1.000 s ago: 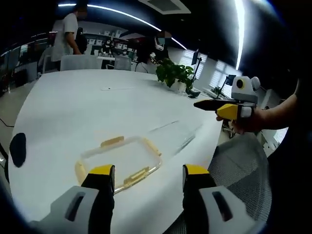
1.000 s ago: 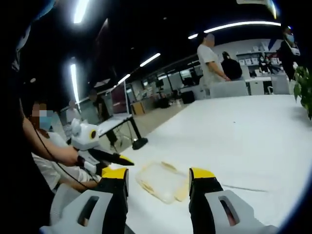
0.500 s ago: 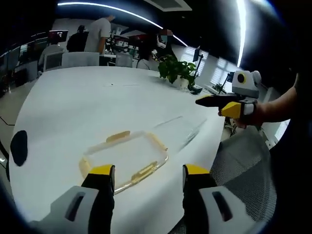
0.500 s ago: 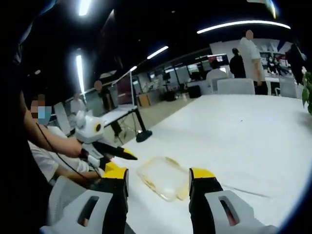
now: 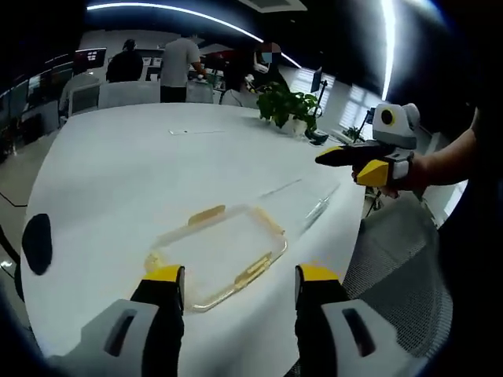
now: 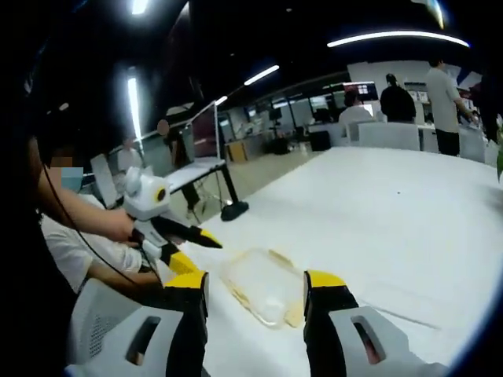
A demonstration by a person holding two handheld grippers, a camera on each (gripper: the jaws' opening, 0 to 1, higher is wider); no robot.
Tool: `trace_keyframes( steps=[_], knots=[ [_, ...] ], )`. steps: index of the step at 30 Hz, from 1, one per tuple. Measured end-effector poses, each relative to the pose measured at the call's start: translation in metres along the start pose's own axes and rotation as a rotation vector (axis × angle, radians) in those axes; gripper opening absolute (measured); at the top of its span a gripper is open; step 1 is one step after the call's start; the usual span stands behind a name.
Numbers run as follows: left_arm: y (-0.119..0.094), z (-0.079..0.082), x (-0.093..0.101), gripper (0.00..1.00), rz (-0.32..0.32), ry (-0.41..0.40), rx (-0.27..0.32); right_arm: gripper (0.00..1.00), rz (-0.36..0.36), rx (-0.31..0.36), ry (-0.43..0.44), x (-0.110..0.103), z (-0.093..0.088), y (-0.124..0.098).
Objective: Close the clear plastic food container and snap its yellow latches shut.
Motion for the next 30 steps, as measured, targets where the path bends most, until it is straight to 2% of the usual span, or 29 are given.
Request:
trace_keyframes(
  steps=[13,20,30],
  knots=[
    [0.002,-0.002,-0.011,0.55,-0.023,0.014,-0.035,0.47,-0.013,-0.043,-0.01,0.007,-0.007,0.009],
    [0.003,0.0,-0.017,0.55,-0.043,0.069,-0.068,0.46,-0.01,-0.078,-0.038,0.009,-0.01,0.017],
    [0.003,0.0,-0.029,0.55,-0.058,0.083,-0.089,0.46,-0.011,-0.104,-0.052,0.011,-0.01,0.024]
  ],
)
Point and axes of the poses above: the point that each gripper's makers call its tool centre point, and the gripper's own axes: y roughly forward along the fingers, x roughly to its right, z roughly out of its top, the point moved 10 cm from there along -y, roughly backward along the fingers, and after that the axes turned 1 degree about -z, right-handed, at the moved point
